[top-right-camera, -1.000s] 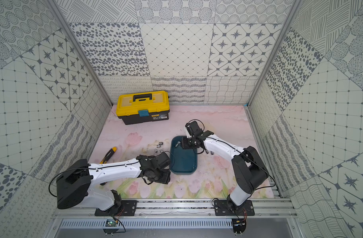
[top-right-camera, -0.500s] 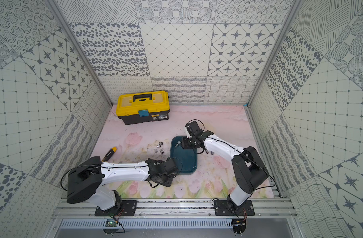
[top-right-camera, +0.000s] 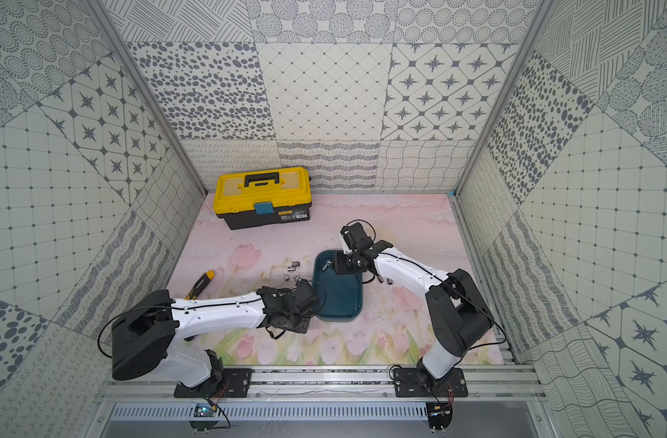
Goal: Take out the socket from the storage box
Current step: Move the socket head to the center of the board.
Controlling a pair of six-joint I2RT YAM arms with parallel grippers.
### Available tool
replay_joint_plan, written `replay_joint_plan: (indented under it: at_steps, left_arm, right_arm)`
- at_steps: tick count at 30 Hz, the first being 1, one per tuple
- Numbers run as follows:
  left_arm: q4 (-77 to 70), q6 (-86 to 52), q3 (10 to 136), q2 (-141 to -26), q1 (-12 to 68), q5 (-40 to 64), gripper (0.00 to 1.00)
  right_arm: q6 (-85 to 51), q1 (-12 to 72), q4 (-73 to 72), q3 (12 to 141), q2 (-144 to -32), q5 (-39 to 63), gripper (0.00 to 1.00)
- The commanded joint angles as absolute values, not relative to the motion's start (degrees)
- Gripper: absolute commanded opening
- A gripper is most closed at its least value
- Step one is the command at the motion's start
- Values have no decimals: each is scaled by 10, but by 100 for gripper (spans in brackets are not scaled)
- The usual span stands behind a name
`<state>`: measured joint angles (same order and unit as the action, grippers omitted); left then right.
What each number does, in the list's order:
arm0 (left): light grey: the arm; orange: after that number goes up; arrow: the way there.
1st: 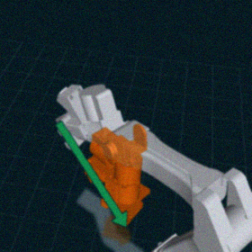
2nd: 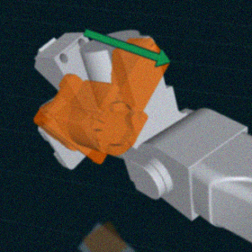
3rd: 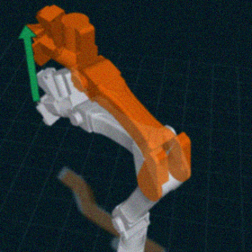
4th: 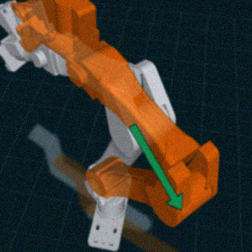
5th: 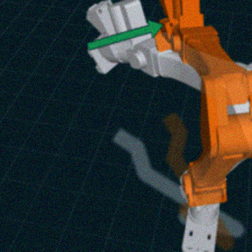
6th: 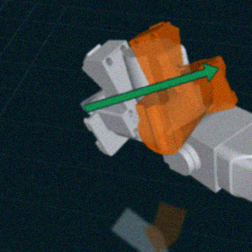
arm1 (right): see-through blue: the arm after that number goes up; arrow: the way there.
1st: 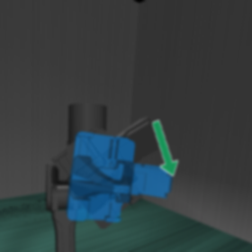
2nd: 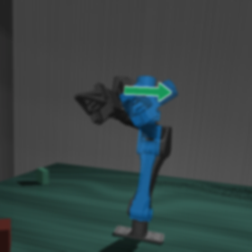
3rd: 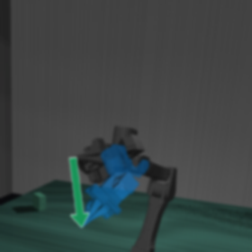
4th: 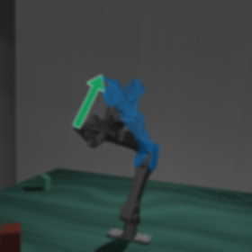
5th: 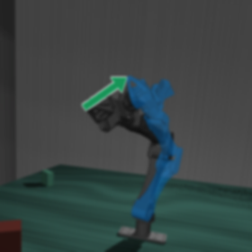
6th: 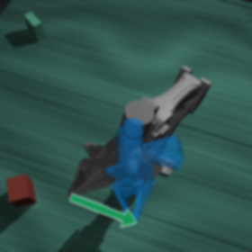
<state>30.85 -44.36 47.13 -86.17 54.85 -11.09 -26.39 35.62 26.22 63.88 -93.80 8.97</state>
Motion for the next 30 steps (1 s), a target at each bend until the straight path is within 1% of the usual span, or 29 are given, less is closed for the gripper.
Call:
replay_joint_plan:
  at_steps: [1,5,14,16,21,23,26,30]
  left_arm:
    - [303,-421,474,-859,491,-131,21]
    - [281,-413,497,-898,453,-124,21]
    - [261,-411,550,-970,419,-129,23]
    - [260,-409,553,-974,414,-128,27]
    - [261,-412,562,-968,408,-131,45]
    - [267,-415,564,-958,406,-132,51]
    - [271,-422,560,-932,399,-126,53]
    - [281,-427,555,-894,392,-114,54]
  right_arm:
    - [-262,359,235,647,-942,95,45]
    - [-267,358,231,655,-952,102,44]
    - [-273,360,226,673,-984,86,45]
    - [-272,364,226,681,-994,74,46]
    - [-276,370,228,696,-1016,53,48]
    - [-278,372,225,699,-1024,48,50]
    - [-281,377,218,703,-1033,32,51]
    - [-284,382,214,716,-1055,23,52]
